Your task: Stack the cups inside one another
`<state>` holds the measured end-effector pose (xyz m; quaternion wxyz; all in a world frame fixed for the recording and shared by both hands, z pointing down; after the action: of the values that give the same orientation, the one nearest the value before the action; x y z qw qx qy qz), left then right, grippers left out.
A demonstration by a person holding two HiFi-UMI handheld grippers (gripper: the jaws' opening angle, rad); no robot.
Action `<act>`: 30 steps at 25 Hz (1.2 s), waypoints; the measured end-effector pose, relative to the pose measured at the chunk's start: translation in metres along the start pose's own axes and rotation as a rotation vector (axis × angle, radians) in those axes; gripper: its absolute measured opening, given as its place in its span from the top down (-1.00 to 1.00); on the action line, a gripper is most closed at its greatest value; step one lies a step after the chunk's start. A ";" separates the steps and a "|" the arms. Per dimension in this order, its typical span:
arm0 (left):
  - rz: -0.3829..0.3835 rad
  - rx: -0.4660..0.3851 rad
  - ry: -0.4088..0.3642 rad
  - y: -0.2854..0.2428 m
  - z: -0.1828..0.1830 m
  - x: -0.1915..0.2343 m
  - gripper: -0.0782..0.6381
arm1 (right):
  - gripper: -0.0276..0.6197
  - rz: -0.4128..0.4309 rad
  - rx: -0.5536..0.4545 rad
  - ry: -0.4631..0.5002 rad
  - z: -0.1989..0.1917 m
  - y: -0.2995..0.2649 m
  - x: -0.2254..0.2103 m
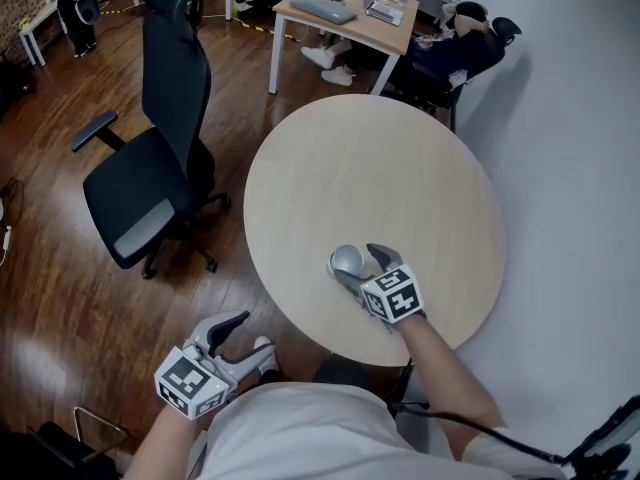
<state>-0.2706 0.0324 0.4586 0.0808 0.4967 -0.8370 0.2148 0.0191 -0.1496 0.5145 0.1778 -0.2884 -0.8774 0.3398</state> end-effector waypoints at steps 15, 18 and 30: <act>-0.006 -0.063 -0.057 -0.019 -0.003 -0.031 -0.02 | -0.34 -0.008 -0.087 -0.077 -0.038 0.118 0.027; 0.041 -0.104 -0.105 -0.039 0.007 -0.058 -0.01 | -0.34 0.018 -0.081 -0.059 -0.058 0.145 0.021; 0.195 -0.146 -0.054 -0.124 -0.018 -0.194 0.04 | -0.34 0.084 -0.172 -0.011 -0.174 0.271 -0.021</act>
<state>-0.0693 0.1433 0.4415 0.0727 0.4113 -0.8967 0.1467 0.2277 0.0864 0.4457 0.1333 -0.3373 -0.8913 0.2719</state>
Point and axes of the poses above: the fingertips, and each gripper's own axes: y backward along the fingers, x to its left, z out of its top, the point moved 10 cm from there along y, backward along the fingers, and after that the axes turned 11 degrees about -z, right-handed, at the moved point
